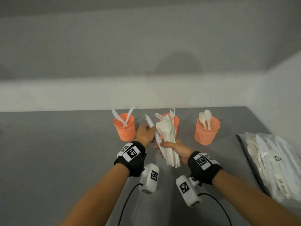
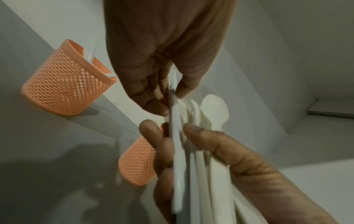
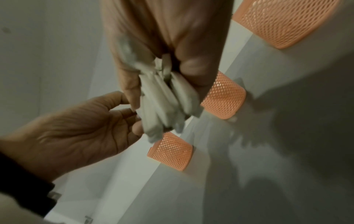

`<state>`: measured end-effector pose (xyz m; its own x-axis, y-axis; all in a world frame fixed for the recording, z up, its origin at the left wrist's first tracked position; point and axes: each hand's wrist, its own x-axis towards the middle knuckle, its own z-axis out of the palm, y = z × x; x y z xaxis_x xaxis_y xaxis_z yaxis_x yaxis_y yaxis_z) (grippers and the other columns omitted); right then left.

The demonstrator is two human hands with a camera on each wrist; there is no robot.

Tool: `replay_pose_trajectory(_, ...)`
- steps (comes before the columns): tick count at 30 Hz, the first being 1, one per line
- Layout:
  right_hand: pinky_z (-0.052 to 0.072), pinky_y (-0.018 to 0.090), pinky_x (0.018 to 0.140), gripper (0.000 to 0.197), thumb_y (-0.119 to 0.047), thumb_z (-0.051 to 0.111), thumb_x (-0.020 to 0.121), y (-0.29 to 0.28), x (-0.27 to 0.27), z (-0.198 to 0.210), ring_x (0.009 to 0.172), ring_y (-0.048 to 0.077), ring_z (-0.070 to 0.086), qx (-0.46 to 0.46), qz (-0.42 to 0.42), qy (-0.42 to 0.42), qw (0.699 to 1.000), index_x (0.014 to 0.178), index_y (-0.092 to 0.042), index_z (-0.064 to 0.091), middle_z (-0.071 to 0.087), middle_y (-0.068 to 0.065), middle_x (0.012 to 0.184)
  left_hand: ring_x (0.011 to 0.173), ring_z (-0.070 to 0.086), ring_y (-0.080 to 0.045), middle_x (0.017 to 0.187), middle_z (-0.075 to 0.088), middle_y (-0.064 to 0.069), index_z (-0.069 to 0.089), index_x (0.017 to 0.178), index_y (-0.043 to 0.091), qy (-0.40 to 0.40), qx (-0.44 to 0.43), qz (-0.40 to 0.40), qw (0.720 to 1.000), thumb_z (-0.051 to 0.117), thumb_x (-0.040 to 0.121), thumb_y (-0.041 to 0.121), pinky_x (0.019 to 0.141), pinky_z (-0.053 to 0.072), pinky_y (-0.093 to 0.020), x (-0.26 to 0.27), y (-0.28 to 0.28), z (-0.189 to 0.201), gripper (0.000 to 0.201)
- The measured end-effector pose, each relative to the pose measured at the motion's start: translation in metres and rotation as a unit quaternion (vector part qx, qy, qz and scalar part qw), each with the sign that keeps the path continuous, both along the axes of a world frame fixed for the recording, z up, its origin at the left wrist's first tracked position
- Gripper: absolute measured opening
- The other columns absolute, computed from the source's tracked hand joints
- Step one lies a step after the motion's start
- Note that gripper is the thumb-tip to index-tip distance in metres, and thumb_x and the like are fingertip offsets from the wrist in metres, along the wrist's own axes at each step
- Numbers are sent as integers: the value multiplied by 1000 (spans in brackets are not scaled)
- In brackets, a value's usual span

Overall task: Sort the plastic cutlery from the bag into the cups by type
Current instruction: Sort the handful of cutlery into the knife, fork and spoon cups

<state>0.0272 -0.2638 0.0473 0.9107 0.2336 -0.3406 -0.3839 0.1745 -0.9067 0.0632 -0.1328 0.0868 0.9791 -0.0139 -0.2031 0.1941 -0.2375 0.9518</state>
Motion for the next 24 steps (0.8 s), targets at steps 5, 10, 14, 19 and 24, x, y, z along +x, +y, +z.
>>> replay_pose_trajectory(5, 58, 28, 61, 15, -2, 52, 90, -11, 0, 0, 73, 20, 71, 20, 16, 11, 1000, 98, -10, 62, 70, 13, 90, 82, 64, -34, 89, 65, -21, 53, 78, 8, 8, 20, -13, 1000, 42, 93, 14, 85, 54, -49, -3, -16, -2, 20)
replay_pose_trajectory(10, 54, 48, 85, 19, -6, 59, 82, -21, 3, -9, 89, 31, 66, -14, 6, -5, 1000, 98, -15, 65, 68, 16, 94, 72, 61, -30, 70, 64, -10, 52, 68, 14, -27, 2, 52, 998, 38, 95, 11, 82, 53, -44, -3, -18, -2, 31)
replay_pose_trajectory(14, 54, 32, 58, 14, -5, 57, 87, -30, 3, -8, 54, 19, 60, -21, -30, 14, 999, 98, -13, 61, 60, 9, 67, 41, 51, -13, 57, 49, -5, 46, 75, 19, -43, -90, 122, 988, 39, 96, 12, 49, 46, -29, -2, -11, 5, 23)
replay_pose_trajectory(19, 34, 19, 40, 19, -1, 60, 84, -29, 2, -7, 35, 9, 35, -38, -43, -7, 998, 98, -13, 59, 41, -3, 43, 42, 31, -11, 50, 32, 2, 49, 79, 14, -42, -52, 42, 997, 57, 89, 24, 44, 32, -24, 0, -8, 8, 17)
replay_pose_trajectory(24, 32, 21, 41, 21, 3, 65, 78, -18, 4, -9, 34, 7, 39, -135, -90, -61, 985, 85, -15, 57, 46, -1, 50, 46, 30, -13, 50, 30, 1, 57, 68, 16, -38, -57, 13, 998, 64, 84, 35, 51, 32, -26, 5, -7, 19, 26)
